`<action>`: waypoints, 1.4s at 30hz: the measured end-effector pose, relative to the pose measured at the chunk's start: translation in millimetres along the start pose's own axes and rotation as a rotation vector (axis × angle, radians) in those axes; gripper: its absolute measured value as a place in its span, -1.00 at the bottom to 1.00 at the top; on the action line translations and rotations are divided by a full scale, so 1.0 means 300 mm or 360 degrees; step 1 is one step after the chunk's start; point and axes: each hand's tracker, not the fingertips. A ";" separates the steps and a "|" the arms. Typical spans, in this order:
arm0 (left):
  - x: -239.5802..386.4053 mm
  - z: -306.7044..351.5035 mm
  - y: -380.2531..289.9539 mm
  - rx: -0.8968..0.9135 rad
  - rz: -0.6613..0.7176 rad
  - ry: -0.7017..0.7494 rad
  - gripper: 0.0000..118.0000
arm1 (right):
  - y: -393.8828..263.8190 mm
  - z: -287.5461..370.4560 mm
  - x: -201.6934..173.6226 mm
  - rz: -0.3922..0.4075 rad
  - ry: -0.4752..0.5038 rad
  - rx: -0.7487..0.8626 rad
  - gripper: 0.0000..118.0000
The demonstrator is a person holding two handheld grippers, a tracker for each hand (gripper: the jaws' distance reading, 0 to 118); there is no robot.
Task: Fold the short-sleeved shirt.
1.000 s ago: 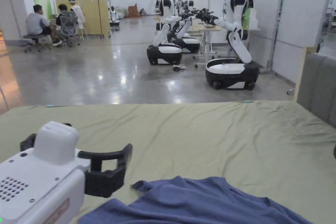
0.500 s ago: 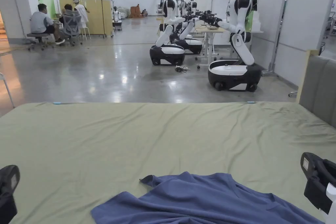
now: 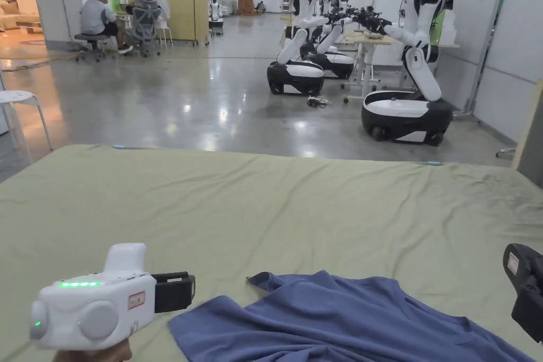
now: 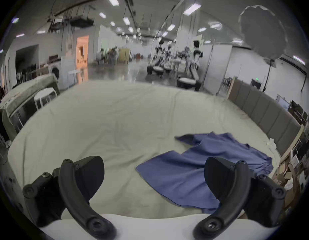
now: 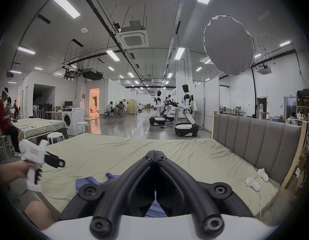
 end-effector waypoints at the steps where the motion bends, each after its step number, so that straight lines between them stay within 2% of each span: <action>1: -0.013 -0.060 -0.006 -0.0065 -0.0027 -0.0004 0.94 | -0.002 -0.008 0.002 -0.0002 0.0003 -0.0007 -1.00; 4: -0.087 -0.277 -0.033 -0.0327 -0.0028 0.0108 0.94 | -0.013 -0.031 0.003 -0.0009 0.0005 -0.0022 -1.00; 8: -0.110 -0.436 -0.088 -0.0459 -0.0010 0.0124 0.94 | -0.038 -0.075 0.005 -0.0011 0.0002 -0.0071 -1.00; 14: -0.102 -0.528 -0.148 -0.0466 0.0037 0.0115 0.94 | -0.079 -0.111 0.009 -0.0032 -0.0031 -0.0136 -1.00; 18: -0.025 -0.502 -0.141 -0.0476 -0.0108 0.0240 0.90 | -0.094 -0.119 0.011 -0.0039 -0.0028 -0.0164 -1.00; 19: -0.009 -0.489 -0.137 -0.0446 -0.0126 0.0241 0.76 | -0.096 -0.120 0.011 -0.0034 -0.0027 -0.0169 -1.00; 21: 0.028 -0.458 -0.140 -0.0330 -0.0204 0.0265 -0.03 | -0.099 -0.122 0.012 -0.0033 -0.0029 -0.0176 -1.00; 22: 0.043 -0.454 -0.147 -0.0338 -0.0218 0.0209 -0.39 | -0.101 -0.122 0.011 -0.0043 -0.0029 -0.0176 -1.00; 23: 0.058 -0.452 -0.158 -0.0358 -0.0239 0.0160 -0.85 | -0.102 -0.123 0.011 -0.0058 -0.0023 -0.0174 -1.00; 24: 0.079 -0.433 -0.161 -0.0346 -0.0286 0.0255 -0.96 | -0.102 -0.124 0.012 -0.0066 -0.0019 -0.0175 -1.00; 27: 0.055 -0.414 -0.156 -0.0322 -0.0170 0.0147 -0.97 | -0.100 -0.127 0.009 -0.0075 -0.0010 -0.0174 -1.00; 30: 0.005 -0.310 -0.101 -0.0180 0.0039 0.0022 -0.97 | -0.100 -0.146 0.001 -0.0049 0.0028 -0.0185 -1.00; 34: -0.025 -0.203 -0.064 -0.0084 0.0027 -0.0031 -0.97 | -0.101 -0.246 -0.030 0.0014 0.0191 -0.0231 -1.00; 36: -0.014 -0.134 -0.044 -0.0031 0.0100 -0.0096 -0.97 | -0.097 -0.332 -0.054 -0.0008 0.0325 -0.0261 -0.96; 37: -0.014 -0.104 -0.038 -0.0011 0.0123 -0.0134 -0.97 | -0.094 -0.385 -0.068 -0.0052 0.0411 -0.0267 -0.78; 38: -0.013 -0.079 -0.037 -0.0008 0.0107 -0.0134 -0.97 | -0.091 -0.431 -0.080 -0.0076 0.0483 -0.0281 -0.10; 39: -0.005 -0.054 -0.041 -0.0006 0.0086 -0.0108 -0.97 | -0.086 -0.503 -0.103 -0.0101 0.0557 -0.0326 0.68; 40: -0.020 -0.055 -0.037 -0.0026 0.0061 -0.0101 -0.97 | -0.083 -0.581 -0.135 -0.0085 0.0605 -0.0408 1.00; 41: -0.023 -0.047 -0.042 -0.0033 0.0063 -0.0100 -0.97 | -0.090 -0.664 -0.172 -0.0061 0.0669 -0.0514 0.97; 42: -0.028 -0.041 -0.053 -0.0049 0.0085 -0.0106 -0.97 | -0.093 -0.763 -0.206 -0.0070 0.0759 -0.0474 1.00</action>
